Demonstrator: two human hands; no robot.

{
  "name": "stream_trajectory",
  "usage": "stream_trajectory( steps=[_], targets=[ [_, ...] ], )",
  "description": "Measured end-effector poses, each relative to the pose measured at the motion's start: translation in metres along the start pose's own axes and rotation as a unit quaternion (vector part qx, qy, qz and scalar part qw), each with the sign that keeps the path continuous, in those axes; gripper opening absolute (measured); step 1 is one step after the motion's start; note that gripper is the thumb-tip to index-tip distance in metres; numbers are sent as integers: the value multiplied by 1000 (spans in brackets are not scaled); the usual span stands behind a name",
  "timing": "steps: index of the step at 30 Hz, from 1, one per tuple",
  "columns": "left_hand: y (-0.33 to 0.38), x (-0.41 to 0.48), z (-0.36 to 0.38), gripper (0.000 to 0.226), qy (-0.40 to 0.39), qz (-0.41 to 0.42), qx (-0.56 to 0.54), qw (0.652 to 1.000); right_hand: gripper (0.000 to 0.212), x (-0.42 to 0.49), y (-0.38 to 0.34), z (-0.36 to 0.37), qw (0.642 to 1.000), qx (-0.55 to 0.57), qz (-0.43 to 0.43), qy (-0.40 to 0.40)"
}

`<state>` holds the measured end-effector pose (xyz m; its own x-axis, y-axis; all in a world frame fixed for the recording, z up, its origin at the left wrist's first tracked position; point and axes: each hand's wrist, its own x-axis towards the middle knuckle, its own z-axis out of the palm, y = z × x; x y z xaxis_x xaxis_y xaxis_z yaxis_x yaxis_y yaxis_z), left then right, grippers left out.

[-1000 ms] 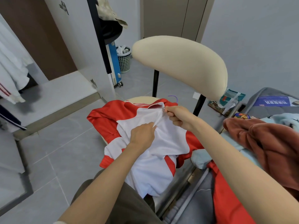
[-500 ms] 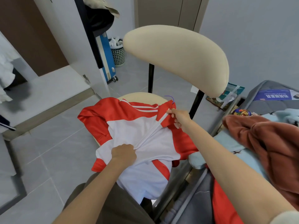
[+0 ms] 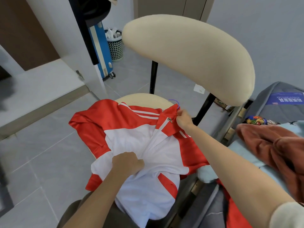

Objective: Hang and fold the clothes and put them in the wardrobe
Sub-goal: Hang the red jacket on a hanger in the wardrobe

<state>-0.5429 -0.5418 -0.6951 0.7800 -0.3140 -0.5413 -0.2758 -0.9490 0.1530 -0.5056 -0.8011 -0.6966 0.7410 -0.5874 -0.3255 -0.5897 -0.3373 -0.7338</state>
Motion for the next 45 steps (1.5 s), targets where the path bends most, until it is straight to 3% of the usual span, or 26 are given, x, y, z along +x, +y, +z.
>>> stream_trajectory(
  steps=[3, 7, 8, 11, 17, 23, 26, 28, 32, 35, 40, 45],
  targets=[
    [-3, 10, 2, 35, 1, -3, -7, 1000, 20, 14, 2, 11, 997, -76, 0, -14],
    [-7, 22, 6, 42, -15, -4, -23, 1000, 71, 21, 15, 19, 981, -177, 83, 0],
    [-8, 24, 6, 43, -16, -5, -23, 1000, 75, 19, 20, 20, 974, -210, 81, 14],
    [-8, 26, 7, 45, -15, -5, -23, 1000, 60, 14, 29, 18, 959, -278, 23, 55],
    [-5, 14, 3, 43, 5, -15, -29, 999, 40, -3, 22, 7, 960, -275, -41, 22],
    [-11, -11, -20, 46, -12, -7, -122, 992, 26, -53, -31, -17, 948, -189, -231, 113],
    [-9, -26, -54, 47, 62, 51, -317, 945, 26, -84, -84, -33, 922, -151, -330, 137],
    [-7, -39, -85, 55, 170, 111, -404, 892, 26, -108, -124, -41, 913, -103, -370, 138],
    [-18, -81, -154, 56, 379, 167, -493, 765, 26, -159, -197, -49, 893, -13, -436, 110],
    [-38, -117, -199, 58, 449, 194, -512, 706, 26, -196, -244, -50, 877, 50, -474, 56],
    [-83, -163, -239, 51, 559, 167, -486, 651, 22, -245, -303, -33, 855, 85, -512, 9],
    [-147, -184, -262, 23, 658, 110, -303, 681, 24, -270, -351, 12, 851, 48, -523, -16]
  ],
)
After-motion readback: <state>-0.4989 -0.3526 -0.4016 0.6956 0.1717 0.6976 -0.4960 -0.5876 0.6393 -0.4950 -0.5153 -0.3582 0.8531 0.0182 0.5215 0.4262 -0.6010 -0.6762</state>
